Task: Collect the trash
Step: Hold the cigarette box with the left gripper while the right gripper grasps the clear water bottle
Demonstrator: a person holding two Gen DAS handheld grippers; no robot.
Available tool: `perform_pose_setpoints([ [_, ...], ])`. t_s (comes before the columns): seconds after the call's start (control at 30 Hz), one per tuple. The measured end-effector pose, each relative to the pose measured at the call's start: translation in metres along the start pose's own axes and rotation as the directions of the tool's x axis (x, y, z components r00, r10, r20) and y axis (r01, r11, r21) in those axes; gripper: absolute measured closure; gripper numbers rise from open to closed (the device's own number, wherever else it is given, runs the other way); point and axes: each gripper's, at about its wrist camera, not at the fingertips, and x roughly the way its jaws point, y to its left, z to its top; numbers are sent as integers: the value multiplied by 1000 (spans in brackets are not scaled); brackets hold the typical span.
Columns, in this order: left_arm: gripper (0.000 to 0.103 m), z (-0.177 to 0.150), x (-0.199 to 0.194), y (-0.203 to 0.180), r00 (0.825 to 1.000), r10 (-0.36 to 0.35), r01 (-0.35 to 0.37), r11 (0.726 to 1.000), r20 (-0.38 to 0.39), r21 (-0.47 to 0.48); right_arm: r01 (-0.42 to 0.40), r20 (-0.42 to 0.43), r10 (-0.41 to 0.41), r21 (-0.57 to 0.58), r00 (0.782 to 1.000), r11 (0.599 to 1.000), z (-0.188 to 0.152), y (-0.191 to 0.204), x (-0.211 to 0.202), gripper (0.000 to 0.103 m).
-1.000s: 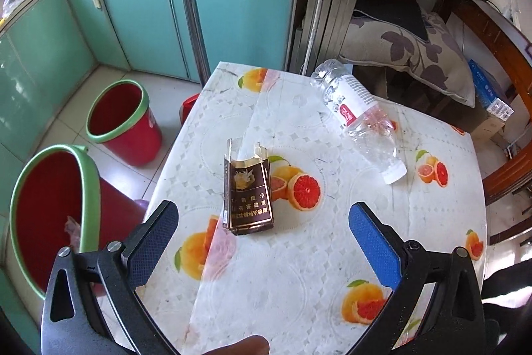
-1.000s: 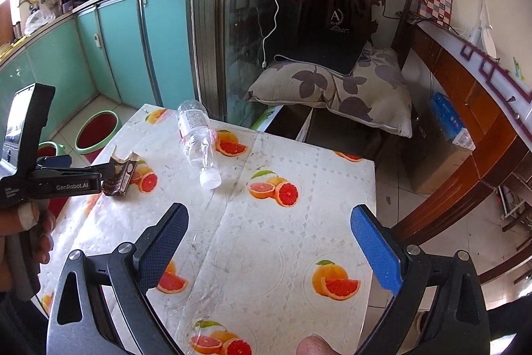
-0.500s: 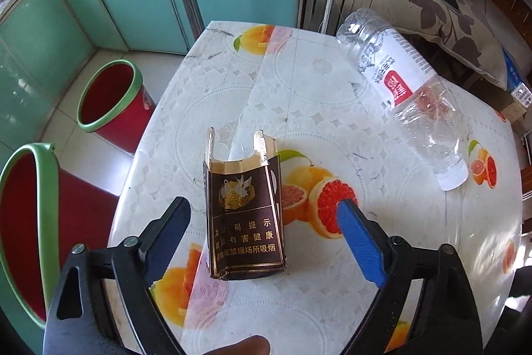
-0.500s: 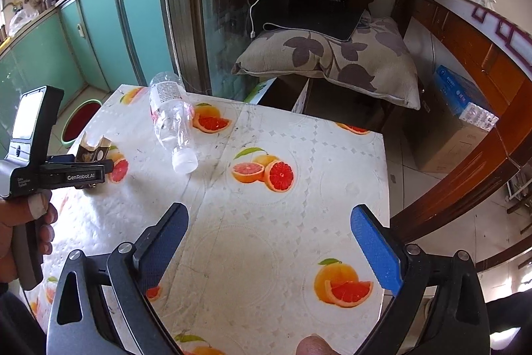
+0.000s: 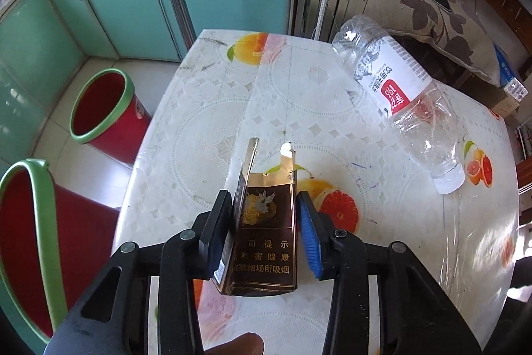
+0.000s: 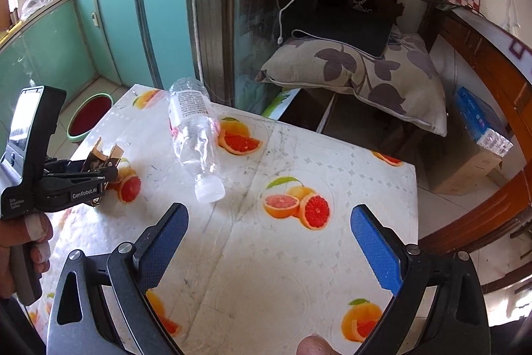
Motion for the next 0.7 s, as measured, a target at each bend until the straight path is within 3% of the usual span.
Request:
perform_pose_setpoints([
  [0.4,65,-8,-59,43,991,-11,15,999,131,-30,-37,-38,31,-190,999,981,70,88,87,4],
  [0.7,64,-19,-77,67,985,-30,46,995,170,-90,33,-96,-56,-233,994,972,84,111,143,4],
])
